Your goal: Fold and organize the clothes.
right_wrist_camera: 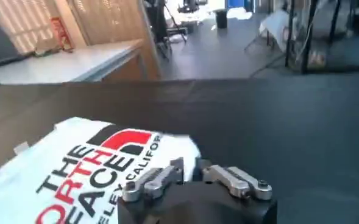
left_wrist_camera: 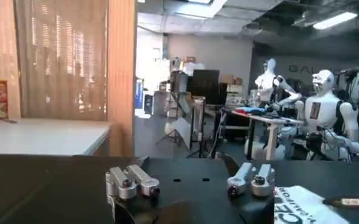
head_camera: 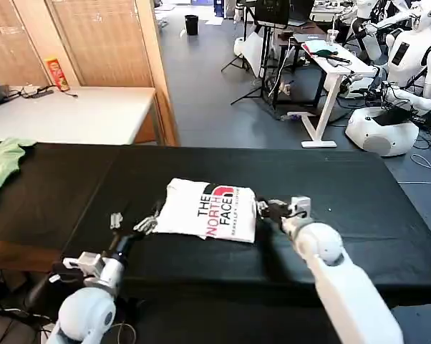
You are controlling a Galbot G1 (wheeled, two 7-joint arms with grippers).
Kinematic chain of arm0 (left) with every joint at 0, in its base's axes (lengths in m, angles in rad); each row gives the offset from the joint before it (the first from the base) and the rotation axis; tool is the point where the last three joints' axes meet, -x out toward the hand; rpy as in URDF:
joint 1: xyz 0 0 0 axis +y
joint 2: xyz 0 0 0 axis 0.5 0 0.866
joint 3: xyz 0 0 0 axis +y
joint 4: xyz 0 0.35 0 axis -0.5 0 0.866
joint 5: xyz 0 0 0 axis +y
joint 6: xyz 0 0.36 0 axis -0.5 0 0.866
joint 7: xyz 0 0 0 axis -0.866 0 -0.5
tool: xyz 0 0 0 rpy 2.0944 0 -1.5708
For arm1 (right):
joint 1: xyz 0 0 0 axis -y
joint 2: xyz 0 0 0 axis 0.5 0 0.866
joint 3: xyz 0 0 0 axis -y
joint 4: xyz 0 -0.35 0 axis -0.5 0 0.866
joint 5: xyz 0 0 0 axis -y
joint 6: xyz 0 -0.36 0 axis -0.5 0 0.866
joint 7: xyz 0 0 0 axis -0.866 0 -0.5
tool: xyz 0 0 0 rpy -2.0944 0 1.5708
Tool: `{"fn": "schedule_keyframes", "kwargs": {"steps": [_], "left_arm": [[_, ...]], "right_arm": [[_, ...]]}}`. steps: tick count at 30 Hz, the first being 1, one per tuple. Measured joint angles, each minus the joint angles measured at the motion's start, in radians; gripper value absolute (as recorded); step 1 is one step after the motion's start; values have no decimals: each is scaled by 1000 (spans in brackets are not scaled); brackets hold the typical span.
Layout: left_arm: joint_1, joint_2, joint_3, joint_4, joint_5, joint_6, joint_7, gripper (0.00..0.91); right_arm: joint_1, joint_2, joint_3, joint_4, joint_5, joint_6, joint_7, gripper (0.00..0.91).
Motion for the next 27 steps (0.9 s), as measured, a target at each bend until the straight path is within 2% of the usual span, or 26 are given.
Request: {"fn": "schedule_keyframes", "kwargs": {"steps": [4, 7, 12, 18, 21, 27], "left_arm": [[5, 6, 5, 26, 27, -63, 1, 878], [9, 6, 14, 40, 59, -74, -1, 878], [39, 19, 23, 19, 51, -53, -34, 878], [136, 40, 19, -61, 19, -33, -86, 878], [191, 44, 15, -96, 13, -22, -114, 878], [337, 54, -15, -161, 23, -11, -131, 878]], "right_arm": [[-56, -59, 9, 63, -51, 87, 22, 878], [-112, -74, 21, 111, -99, 153, 49, 878], [-243, -83, 43, 194, -202, 315, 109, 878], [-441, -68, 95, 286, -318, 514, 183, 878], [-560, -60, 128, 328, -351, 557, 212, 878], [-772, -45, 190, 420, -336, 553, 264, 878]]}}
